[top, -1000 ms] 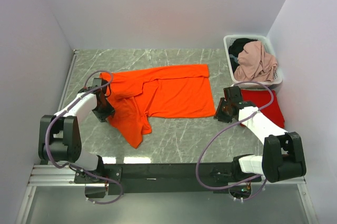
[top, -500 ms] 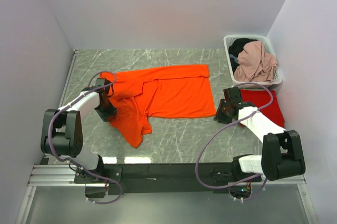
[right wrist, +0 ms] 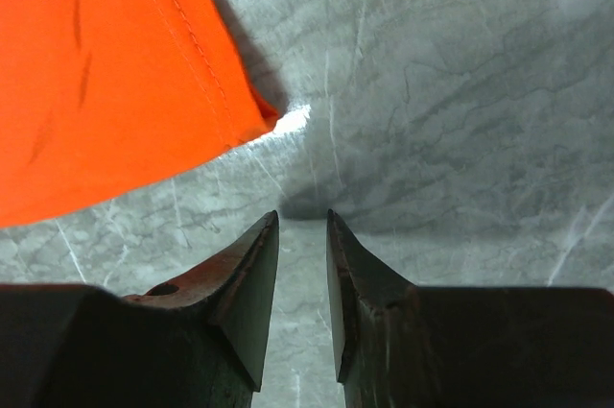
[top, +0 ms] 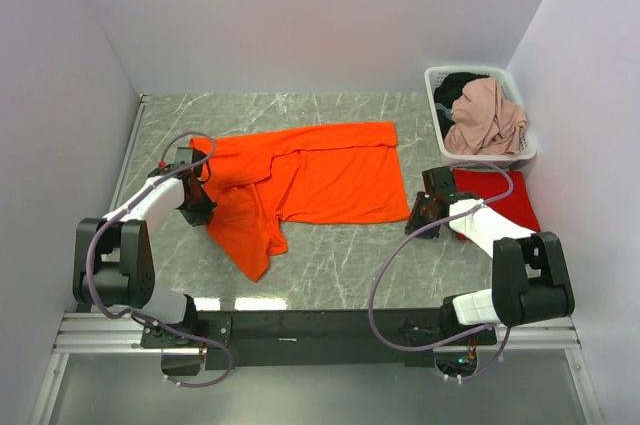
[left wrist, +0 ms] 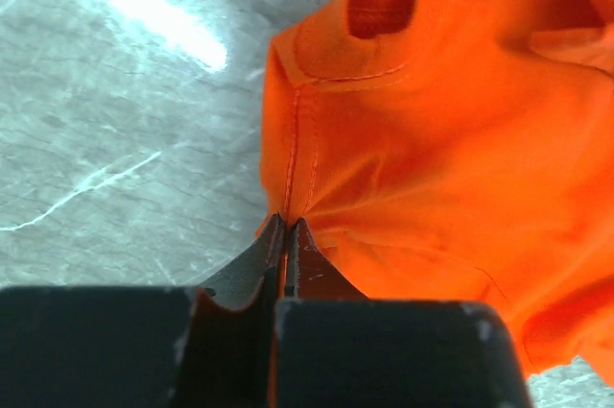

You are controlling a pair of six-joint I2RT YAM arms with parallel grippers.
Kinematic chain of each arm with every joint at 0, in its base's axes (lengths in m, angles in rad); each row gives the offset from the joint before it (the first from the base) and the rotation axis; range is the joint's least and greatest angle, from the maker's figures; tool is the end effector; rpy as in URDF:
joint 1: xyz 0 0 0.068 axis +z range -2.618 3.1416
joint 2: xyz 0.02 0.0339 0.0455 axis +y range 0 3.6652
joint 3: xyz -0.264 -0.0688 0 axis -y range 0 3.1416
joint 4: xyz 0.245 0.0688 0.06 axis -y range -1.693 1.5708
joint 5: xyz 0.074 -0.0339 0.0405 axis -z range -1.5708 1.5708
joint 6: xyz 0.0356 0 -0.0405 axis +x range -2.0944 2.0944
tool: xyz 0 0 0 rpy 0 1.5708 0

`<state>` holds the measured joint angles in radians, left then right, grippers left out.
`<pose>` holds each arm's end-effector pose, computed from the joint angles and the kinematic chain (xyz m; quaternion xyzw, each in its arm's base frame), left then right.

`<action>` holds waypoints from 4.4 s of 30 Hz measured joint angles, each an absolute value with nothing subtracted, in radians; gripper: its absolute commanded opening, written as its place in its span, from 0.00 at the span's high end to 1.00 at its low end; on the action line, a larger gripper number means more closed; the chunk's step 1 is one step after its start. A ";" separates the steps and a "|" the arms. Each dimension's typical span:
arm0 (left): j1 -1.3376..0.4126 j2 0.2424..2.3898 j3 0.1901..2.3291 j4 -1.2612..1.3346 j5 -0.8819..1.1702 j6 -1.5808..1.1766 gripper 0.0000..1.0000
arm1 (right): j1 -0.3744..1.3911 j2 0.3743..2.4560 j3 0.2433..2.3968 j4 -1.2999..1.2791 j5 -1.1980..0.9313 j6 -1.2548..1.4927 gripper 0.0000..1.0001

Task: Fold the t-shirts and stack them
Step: Fold the tshirt

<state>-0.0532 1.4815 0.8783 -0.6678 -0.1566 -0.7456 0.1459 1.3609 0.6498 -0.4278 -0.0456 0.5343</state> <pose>0.2644 -0.0085 0.1826 -0.3455 0.9233 0.0134 0.1672 0.2329 0.0359 0.1578 0.1837 0.9591 0.0925 0.1945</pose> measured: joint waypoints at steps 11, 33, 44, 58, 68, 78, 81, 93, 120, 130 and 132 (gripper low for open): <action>-0.004 1.459 0.820 -0.643 -0.126 -0.722 0.99 | 0.121 1.381 0.649 -0.365 -0.084 0.590 0.64; 0.115 1.422 0.746 -0.587 -0.058 -0.669 0.98 | 0.016 1.419 0.623 -0.211 -0.191 0.724 0.58; 0.137 1.422 0.743 -0.580 -0.035 -0.665 0.99 | 0.001 1.462 0.636 -0.195 -0.200 0.728 1.00; 0.264 1.285 0.743 -0.670 0.036 -0.705 0.99 | -0.074 1.292 0.668 -0.373 -0.117 0.682 1.00; 0.281 1.296 0.763 -0.719 0.085 -0.722 0.99 | -0.078 1.333 0.722 -0.423 -0.118 0.682 1.00; 0.281 1.424 0.939 -0.719 0.135 -0.723 0.99 | -0.061 1.497 0.935 -0.447 -0.126 0.671 1.00; 0.281 1.467 0.970 -0.717 0.146 -0.723 0.99 | -0.049 1.560 1.015 -0.460 -0.123 0.659 1.00; 0.281 1.635 1.074 -0.681 0.161 -0.723 0.99 | -0.007 1.793 1.257 -0.494 -0.097 0.615 1.00; 0.245 1.433 1.066 -0.619 0.046 -0.744 0.05 | 0.143 1.736 1.263 -0.447 -0.079 0.559 0.57; -0.073 1.235 0.740 -0.640 0.024 -0.819 0.30 | 0.416 1.508 1.039 -0.371 -0.161 0.556 0.57; -0.110 1.240 0.694 -0.646 0.024 -0.842 0.33 | 0.460 1.502 1.001 -0.358 -0.183 0.556 0.57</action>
<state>-0.1104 1.2404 0.6941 -0.6456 0.0242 -0.8421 0.4599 1.5017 1.0012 -0.3584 -0.1833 0.5564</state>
